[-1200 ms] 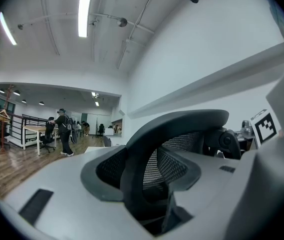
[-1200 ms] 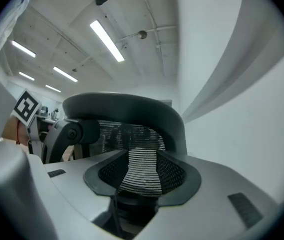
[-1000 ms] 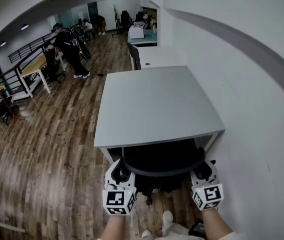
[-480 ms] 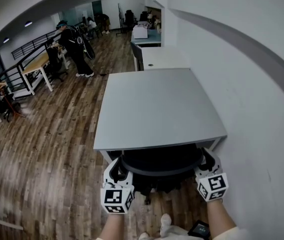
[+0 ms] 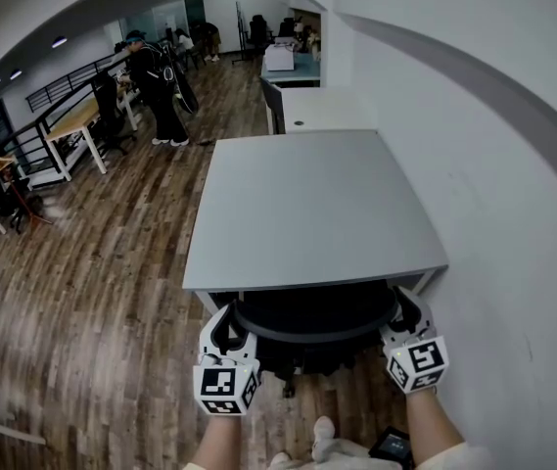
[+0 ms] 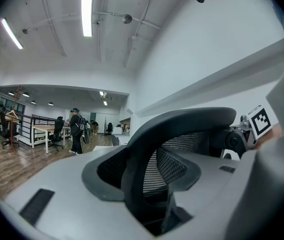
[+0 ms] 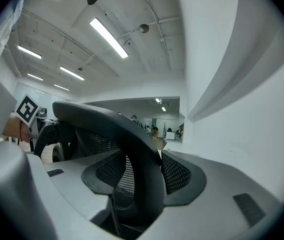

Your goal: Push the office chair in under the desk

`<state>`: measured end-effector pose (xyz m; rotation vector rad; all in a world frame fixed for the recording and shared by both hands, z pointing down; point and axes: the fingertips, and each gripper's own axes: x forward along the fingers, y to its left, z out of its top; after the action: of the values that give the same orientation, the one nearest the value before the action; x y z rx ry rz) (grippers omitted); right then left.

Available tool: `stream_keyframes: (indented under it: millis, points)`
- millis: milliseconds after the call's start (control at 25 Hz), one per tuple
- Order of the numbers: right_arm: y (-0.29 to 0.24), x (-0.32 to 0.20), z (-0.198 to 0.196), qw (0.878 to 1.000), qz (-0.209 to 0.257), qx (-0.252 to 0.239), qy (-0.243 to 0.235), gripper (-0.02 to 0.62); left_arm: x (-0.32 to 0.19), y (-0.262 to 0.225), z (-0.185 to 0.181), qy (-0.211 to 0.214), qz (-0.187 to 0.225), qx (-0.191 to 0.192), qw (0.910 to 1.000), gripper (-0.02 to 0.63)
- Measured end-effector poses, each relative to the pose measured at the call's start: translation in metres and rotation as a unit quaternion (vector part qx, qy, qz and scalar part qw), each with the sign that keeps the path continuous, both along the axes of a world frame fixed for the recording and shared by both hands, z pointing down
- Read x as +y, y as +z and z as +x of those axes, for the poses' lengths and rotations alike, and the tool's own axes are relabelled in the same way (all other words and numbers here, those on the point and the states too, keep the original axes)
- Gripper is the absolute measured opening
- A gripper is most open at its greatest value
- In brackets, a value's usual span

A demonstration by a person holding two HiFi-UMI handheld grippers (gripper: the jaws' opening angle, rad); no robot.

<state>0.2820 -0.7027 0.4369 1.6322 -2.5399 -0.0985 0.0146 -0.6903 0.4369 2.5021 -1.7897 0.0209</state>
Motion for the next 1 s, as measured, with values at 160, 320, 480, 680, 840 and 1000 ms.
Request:
stream_keyframes:
  millis: [160,320,480,680,840,1000]
  points:
    - [-0.003,-0.003,-0.002,1.000,-0.007,0.004,-0.002,0.225,-0.002,-0.002,-0.002,-0.001,-0.001,0.000,1.0000,0.189]
    - [-0.006,-0.014,-0.007,1.000,-0.020,0.010,-0.011,0.225,-0.012,-0.005,-0.006,-0.005,-0.004,-0.004,1.0000,0.189]
    - [-0.008,-0.012,-0.005,1.000,-0.024,0.009,-0.010,0.225,-0.015,-0.006,-0.003,-0.006,-0.010,-0.004,0.9999,0.190]
    - [-0.010,-0.022,-0.008,0.999,-0.029,0.013,-0.010,0.225,-0.029,-0.007,-0.006,-0.009,-0.018,-0.001,0.9998,0.190]
    - [-0.007,-0.036,-0.011,0.999,-0.035,0.010,-0.001,0.225,-0.041,-0.005,-0.009,-0.014,-0.023,-0.001,0.9996,0.190]
    - [-0.007,-0.054,-0.007,0.999,-0.046,0.003,0.009,0.225,-0.055,-0.006,-0.006,-0.015,-0.029,-0.010,0.9994,0.190]
